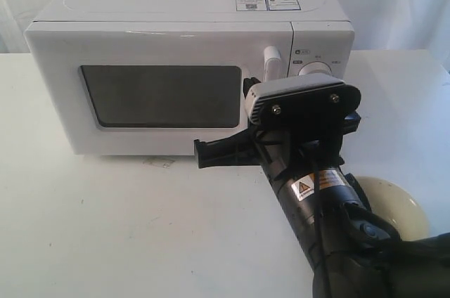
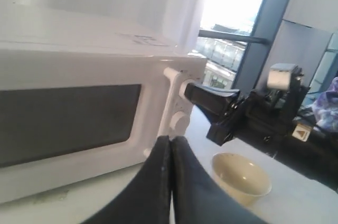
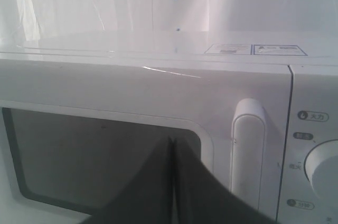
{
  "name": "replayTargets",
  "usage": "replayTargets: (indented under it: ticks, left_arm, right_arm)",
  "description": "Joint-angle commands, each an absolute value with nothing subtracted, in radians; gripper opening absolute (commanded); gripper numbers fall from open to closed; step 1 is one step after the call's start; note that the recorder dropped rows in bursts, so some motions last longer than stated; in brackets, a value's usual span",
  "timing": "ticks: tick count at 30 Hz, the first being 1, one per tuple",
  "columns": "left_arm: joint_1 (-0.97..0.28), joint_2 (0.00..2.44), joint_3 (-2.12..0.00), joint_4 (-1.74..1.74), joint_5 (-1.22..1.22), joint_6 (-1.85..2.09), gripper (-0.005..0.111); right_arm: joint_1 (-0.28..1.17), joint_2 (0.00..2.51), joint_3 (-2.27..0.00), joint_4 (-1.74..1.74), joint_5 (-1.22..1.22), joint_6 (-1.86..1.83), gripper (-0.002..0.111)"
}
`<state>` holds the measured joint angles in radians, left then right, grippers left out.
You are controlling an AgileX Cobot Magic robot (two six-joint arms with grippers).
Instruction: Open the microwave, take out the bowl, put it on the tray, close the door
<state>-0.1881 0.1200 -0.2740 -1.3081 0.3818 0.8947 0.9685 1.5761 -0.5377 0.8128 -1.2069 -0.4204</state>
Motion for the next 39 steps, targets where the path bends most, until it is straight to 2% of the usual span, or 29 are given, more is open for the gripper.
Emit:
replayTargets:
  ticks: [1,7,10,13,22,39]
  left_arm:
    - [-0.143,0.068,-0.269,-0.938,0.383,0.509,0.0]
    - [-0.096,0.0,-0.269,-0.354,0.412,-0.054,0.0]
    - [-0.09,0.0,-0.258,-0.229,0.419,-0.165,0.0]
    - [-0.09,0.0,-0.234,-0.173,0.392,-0.179,0.0]
    - [-0.09,0.0,-0.032,-0.025,0.086,-0.195,0.0]
    - [-0.09,0.0,0.0,0.064,0.254,-0.252,0.0]
  right_arm:
    - [0.971,1.568,-0.534,0.814,-1.216,-0.43,0.0]
    - [0.971,1.568,-0.534,0.814,-1.216,-0.43,0.0]
    - [0.971,1.568,-0.534,0.814,-1.216,-0.43,0.0]
    - [0.971,1.568,-0.534,0.814,-1.216,-0.43,0.0]
    - [0.971,1.568,-0.534,0.812,-1.216,-0.43,0.0]
    - [0.971,1.568,-0.534,0.812,-1.216,-0.43,0.0]
